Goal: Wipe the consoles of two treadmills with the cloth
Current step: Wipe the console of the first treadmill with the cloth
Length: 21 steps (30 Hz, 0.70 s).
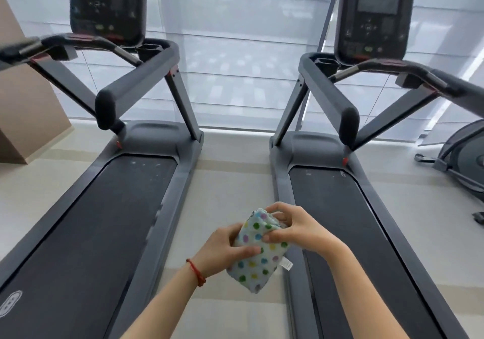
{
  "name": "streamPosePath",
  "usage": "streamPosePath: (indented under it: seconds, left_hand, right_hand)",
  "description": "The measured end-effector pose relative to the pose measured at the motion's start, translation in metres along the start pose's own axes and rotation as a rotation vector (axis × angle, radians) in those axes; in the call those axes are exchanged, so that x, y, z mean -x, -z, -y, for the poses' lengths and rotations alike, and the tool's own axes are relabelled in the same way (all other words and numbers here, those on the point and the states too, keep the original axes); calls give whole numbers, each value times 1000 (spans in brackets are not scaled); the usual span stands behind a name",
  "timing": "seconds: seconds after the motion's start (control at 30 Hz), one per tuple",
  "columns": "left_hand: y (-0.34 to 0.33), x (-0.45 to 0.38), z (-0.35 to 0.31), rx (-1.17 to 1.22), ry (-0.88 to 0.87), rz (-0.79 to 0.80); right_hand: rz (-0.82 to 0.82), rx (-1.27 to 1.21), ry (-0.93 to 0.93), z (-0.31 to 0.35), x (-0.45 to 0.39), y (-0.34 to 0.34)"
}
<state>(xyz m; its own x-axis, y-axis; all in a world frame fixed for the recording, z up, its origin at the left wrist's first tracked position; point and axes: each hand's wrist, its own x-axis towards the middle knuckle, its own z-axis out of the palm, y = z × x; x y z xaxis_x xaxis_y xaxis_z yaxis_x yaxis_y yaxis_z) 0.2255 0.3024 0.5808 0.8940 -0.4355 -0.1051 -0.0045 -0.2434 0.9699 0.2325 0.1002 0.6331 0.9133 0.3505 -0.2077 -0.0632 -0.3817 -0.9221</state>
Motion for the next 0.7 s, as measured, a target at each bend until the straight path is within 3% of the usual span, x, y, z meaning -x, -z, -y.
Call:
streamPosePath:
  seconds: [0.1,0.3,0.47,0.6,0.7]
  left_hand:
    - [13,-42,-12,133,34,-66]
    - [35,-131,-38,375,102,-290]
    - [51,-201,-47,585,156,-390]
    - [74,-255,-45,594,173,-391]
    - [98,-306,-43,548,163,-393]
  right_hand:
    - [-80,-10,37,5,-39,23]
    - [-374,-364,5,2,-119,54]
    - [-317,-601,-123,-4,-188,71]
    - [-243,-708,-160,-1,-240,95]
    - [-334,-673,-95,1,-288,116]
